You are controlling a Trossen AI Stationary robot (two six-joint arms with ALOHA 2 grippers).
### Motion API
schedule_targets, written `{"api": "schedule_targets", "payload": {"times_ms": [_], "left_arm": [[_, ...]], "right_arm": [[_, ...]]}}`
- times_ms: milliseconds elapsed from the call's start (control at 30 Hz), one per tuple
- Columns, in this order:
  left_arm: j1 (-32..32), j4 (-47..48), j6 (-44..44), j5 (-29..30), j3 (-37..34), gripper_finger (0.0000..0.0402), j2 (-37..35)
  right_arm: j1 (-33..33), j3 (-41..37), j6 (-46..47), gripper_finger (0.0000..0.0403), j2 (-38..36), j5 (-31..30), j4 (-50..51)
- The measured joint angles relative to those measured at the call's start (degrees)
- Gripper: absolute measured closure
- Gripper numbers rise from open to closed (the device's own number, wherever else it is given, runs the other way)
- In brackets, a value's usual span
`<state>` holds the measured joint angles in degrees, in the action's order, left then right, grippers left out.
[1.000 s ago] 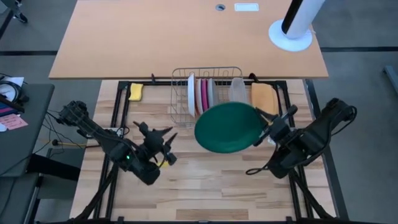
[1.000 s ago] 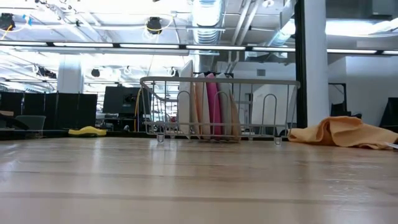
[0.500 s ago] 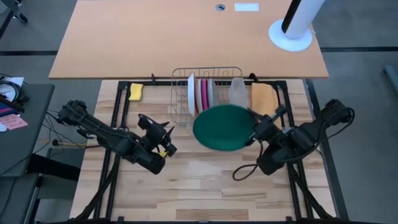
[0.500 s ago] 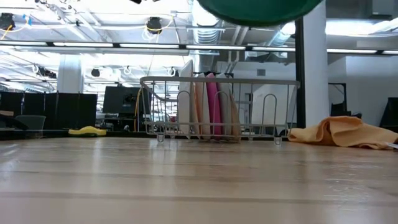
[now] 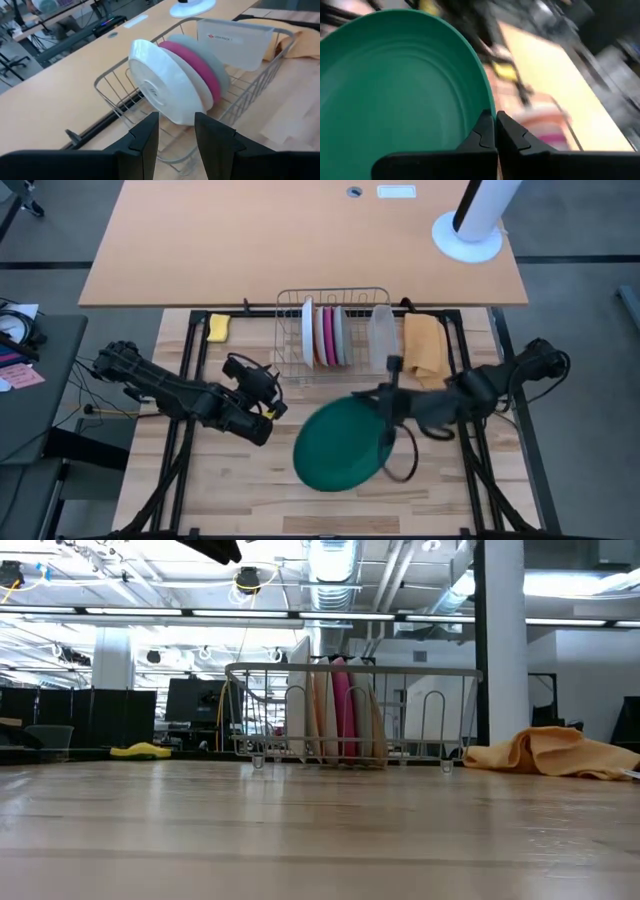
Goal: Sort dishes
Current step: Put the green plate into the dish rack
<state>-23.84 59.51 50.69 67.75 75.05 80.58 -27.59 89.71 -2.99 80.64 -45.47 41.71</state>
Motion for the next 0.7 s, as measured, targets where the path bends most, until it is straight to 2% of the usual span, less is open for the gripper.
{"api": "schedule_targets", "payload": {"times_ms": [133,333,467,533,700], "left_arm": [[0.8,0.1,-2.8,0.0,0.0,0.028,-0.3],[0.8,0.8,-4.0,0.1,0.0,0.028,-3.0],[0.8,4.0,-2.5,0.5,0.0,0.028,-5.8],[0.8,5.9,-0.8,0.7,0.0,0.028,-6.9],[0.8,7.9,0.7,0.8,0.0,0.028,-8.0]], "right_arm": [[3.8,0.0,-8.8,0.0403,-2.0,7.3,-8.3],[9.8,0.0,-8.6,0.0403,-8.4,11.1,-8.3],[11.5,0.0,-5.5,0.0403,-13.2,10.7,-6.2],[11.9,-0.2,-4.5,0.0403,-15.5,8.2,-4.1],[11.9,-7.4,-2.1,0.0403,-21.9,2.0,-1.3]]}}
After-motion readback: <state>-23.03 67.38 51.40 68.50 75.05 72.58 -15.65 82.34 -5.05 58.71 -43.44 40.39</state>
